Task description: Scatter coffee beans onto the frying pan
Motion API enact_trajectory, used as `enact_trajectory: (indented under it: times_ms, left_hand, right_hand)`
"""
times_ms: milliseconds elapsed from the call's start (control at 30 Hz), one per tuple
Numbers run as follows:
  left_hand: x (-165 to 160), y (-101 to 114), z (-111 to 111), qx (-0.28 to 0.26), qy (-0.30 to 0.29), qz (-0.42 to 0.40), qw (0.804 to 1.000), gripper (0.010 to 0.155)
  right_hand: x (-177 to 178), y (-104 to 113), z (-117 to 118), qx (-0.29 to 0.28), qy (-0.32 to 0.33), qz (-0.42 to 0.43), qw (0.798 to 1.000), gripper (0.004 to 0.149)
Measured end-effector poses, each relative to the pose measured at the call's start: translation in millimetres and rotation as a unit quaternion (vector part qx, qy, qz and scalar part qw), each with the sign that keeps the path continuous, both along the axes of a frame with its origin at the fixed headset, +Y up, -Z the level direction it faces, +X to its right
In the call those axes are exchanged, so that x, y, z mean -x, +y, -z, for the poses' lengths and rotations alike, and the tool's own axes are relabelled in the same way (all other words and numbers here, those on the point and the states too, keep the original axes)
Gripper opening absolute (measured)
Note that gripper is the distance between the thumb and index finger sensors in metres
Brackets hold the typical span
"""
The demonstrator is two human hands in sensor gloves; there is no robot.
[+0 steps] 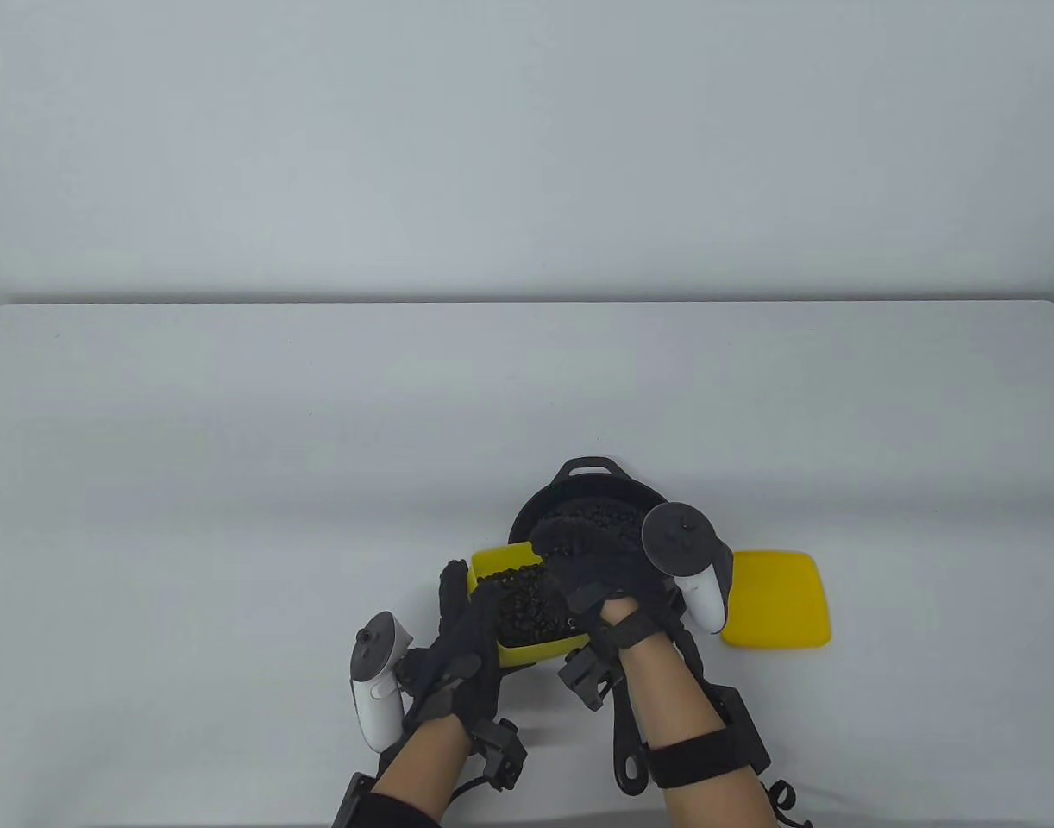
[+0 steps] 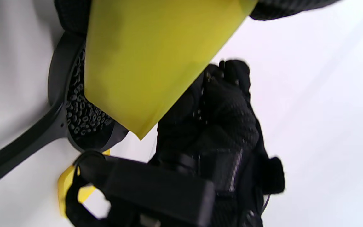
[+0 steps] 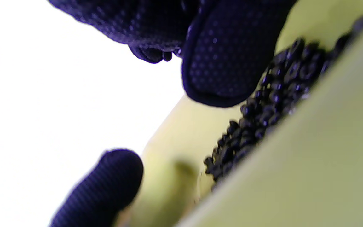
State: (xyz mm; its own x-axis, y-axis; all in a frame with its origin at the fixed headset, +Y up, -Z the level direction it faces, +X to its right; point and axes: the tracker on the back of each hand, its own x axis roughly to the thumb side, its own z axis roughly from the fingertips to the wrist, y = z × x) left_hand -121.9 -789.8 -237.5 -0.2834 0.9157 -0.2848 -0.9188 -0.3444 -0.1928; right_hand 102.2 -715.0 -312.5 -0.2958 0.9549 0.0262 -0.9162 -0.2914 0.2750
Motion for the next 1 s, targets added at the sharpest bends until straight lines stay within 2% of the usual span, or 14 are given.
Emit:
enact_trajectory:
  times_ms: [133, 233, 400, 533, 633, 767, 867, 900, 1000]
  left_hand:
    - [9.7, 0.5, 2.4, -0.006, 0.026, 0.009, 1.0, 0.081]
    - [16.1, 1.6, 2.9, -0.005, 0.046, -0.005, 0.999, 0.081]
    - [21.2, 2.3, 2.3, -0.003, 0.061, -0.022, 0.998, 0.081]
    - [21.7, 1.2, 2.3, -0.006, 0.058, -0.013, 0.998, 0.081]
    - [21.0, 0.7, 2.6, -0.007, 0.057, -0.016, 0.998, 0.081]
    - [20.4, -0.5, 2.8, -0.008, 0.055, -0.013, 0.998, 0.081]
    - [20.9, -1.3, 3.1, -0.009, 0.054, -0.009, 0.998, 0.081]
    - [21.0, -1.6, 3.2, -0.009, 0.055, -0.01, 0.998, 0.081]
    - [20.9, -0.9, 2.9, -0.008, 0.055, -0.009, 0.998, 0.081]
  right_hand:
    - [-18.7, -3.3, 4.6, 0.011, -0.032, 0.04, 0.999, 0.034]
    - [-32.3, -13.1, 8.2, 0.033, -0.054, 0.038, 0.997, 0.034]
    - [-44.3, -34.6, 13.1, 0.083, -0.063, -0.046, 0.994, 0.035]
    - [-50.4, -44.0, 14.8, 0.103, -0.073, -0.124, 0.984, 0.036]
    - [-55.5, -46.2, 13.8, 0.099, -0.091, -0.113, 0.984, 0.039]
    - [-59.0, -46.8, 12.6, 0.087, -0.08, -0.037, 0.992, 0.053]
    - [-57.8, -48.2, 13.5, 0.07, -0.025, 0.017, 0.997, 0.074]
    - [-57.6, -48.6, 13.5, 0.074, -0.01, 0.025, 0.997, 0.081]
    - [-57.5, -46.6, 11.8, 0.07, -0.024, 0.012, 0.997, 0.089]
